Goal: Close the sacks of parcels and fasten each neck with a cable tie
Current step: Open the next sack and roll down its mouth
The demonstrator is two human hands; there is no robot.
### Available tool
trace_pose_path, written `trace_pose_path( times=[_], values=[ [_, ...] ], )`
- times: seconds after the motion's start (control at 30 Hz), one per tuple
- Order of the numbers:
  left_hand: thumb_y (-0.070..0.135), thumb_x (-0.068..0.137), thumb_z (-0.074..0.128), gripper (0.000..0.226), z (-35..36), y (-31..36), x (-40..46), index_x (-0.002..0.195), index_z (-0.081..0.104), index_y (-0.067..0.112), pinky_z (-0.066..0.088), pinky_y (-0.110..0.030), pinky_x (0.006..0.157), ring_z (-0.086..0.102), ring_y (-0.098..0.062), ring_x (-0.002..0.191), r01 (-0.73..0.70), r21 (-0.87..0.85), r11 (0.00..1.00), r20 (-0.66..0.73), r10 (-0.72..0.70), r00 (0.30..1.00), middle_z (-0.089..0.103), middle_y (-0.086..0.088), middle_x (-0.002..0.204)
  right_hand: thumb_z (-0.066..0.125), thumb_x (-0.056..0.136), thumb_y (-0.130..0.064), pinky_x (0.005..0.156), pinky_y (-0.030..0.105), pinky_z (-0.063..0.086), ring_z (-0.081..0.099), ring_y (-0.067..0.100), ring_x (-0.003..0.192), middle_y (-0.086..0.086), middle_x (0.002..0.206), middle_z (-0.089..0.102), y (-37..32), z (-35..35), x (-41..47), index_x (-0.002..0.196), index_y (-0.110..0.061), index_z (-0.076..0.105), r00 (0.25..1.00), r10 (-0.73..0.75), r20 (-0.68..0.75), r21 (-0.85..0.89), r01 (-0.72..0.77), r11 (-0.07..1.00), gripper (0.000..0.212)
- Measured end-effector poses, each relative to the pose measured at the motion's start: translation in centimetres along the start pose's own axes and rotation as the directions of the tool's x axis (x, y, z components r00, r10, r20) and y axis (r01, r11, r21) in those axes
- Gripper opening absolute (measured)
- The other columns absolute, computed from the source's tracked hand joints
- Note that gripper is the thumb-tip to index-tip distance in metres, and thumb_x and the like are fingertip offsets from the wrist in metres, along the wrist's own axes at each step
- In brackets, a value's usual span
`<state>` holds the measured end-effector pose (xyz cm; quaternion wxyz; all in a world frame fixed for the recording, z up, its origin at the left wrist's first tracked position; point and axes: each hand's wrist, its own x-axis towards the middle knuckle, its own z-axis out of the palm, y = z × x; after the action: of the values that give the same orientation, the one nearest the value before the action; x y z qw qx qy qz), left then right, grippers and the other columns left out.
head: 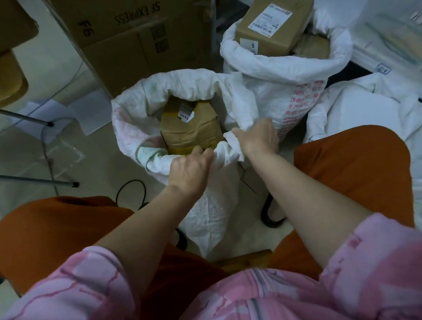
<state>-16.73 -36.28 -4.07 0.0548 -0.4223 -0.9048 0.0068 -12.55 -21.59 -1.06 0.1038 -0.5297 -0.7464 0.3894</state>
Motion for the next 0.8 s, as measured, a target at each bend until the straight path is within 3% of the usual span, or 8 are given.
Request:
trace_pose_path(
  times=[0.1,0.2,0.3,0.37,0.47,0.57,0.67,0.8],
  values=[
    [-0.005,0.05,0.078,0.033,0.3,0.0,-0.3,0.068,0.056,0.011,0.008,-0.017,0.041,0.041,-0.024,0.031,-0.027,0.004,1.0,-0.072,0.027,0.997,0.05,-0.004,0.059,0.062,0.089,-0.015,0.083,0.037,0.048,0.057,0.029,0.112,0.01,0.122,0.059,0.2,0.7,1.4,0.12,-0.007,0.055,0.999,-0.009,0.044,-0.11,0.014,0.994,0.032],
    [-0.008,0.054,0.073,0.03,0.6,-1.5,-0.7,0.072,0.056,0.009,0.02,-0.019,0.038,0.044,-0.027,0.032,0.029,-0.076,0.997,-0.137,-0.039,0.99,0.052,-0.007,0.063,0.048,0.094,-0.003,0.066,0.022,0.054,0.065,0.021,0.084,0.011,0.102,0.06,0.5,0.2,3.7,0.107,-0.006,0.056,0.941,0.241,0.238,0.304,-0.308,0.901,0.015],
    [-0.01,0.059,0.072,0.03,1.9,-4.4,-1.4,0.077,0.054,0.005,0.03,-0.025,0.036,0.048,-0.03,0.036,0.185,-0.125,0.975,-0.173,-0.205,0.963,0.054,-0.012,0.069,0.044,0.095,0.002,0.03,0.013,0.023,0.034,0.006,0.03,-0.001,0.061,0.038,2.1,-2.0,6.0,0.076,-0.013,0.042,0.706,0.364,0.607,0.704,-0.69,0.166,0.024],
    [-0.008,0.069,0.067,0.024,2.0,-5.2,-1.5,0.083,0.053,0.004,0.034,-0.031,0.04,0.054,-0.034,0.046,0.306,-0.103,0.946,-0.139,-0.318,0.938,0.056,-0.014,0.077,0.04,0.098,-0.002,0.03,0.013,0.016,0.026,0.005,0.025,-0.003,0.045,0.035,3.2,-2.3,6.0,0.074,-0.014,0.039,0.656,0.303,0.691,0.704,-0.707,-0.074,0.027],
    [0.003,0.088,0.052,0.023,1.3,-5.0,-0.4,0.111,0.047,0.007,0.044,-0.043,0.066,0.061,-0.039,0.091,0.509,-0.049,0.859,0.248,-0.483,0.84,0.056,-0.015,0.109,0.033,0.099,-0.009,0.032,0.012,0.012,0.024,0.003,0.025,-0.004,0.036,0.03,3.7,-0.5,4.7,0.072,-0.016,0.041,0.647,0.204,0.735,0.671,-0.737,-0.079,0.03],
    [0.019,0.085,0.065,0.053,-0.6,-5.0,1.8,0.132,0.041,0.008,0.043,-0.042,0.094,0.049,-0.033,0.12,0.418,0.063,0.906,0.658,-0.353,0.666,0.046,-0.016,0.132,0.029,0.098,-0.006,0.03,0.012,0.012,0.024,0.003,0.024,-0.005,0.037,0.032,3.6,0.2,3.6,0.072,-0.014,0.041,0.669,0.178,0.721,0.681,-0.732,-0.009,0.03],
    [0.034,0.07,0.082,0.072,-3.2,-4.4,4.9,0.13,0.047,0.013,0.052,-0.029,0.073,0.059,-0.02,0.093,0.282,-0.202,0.938,0.665,-0.08,0.742,0.056,-0.005,0.115,0.027,0.096,-0.004,0.026,0.012,0.015,0.024,0.005,0.022,-0.004,0.037,0.033,4.0,0.5,3.1,0.069,-0.011,0.042,0.671,0.129,0.73,0.679,-0.734,-0.019,0.031],
    [0.031,0.077,0.076,0.043,-2.6,-1.4,6.1,0.114,0.061,0.015,0.046,-0.019,0.051,0.061,-0.011,0.065,0.377,-0.411,0.83,0.741,0.064,0.668,0.064,0.0,0.091,0.024,0.095,-0.004,0.024,0.013,0.022,0.021,0.005,0.02,-0.003,0.03,0.025,3.6,0.5,2.5,0.063,-0.011,0.038,0.665,0.046,0.746,0.666,-0.744,-0.048,0.036]
  ],
)
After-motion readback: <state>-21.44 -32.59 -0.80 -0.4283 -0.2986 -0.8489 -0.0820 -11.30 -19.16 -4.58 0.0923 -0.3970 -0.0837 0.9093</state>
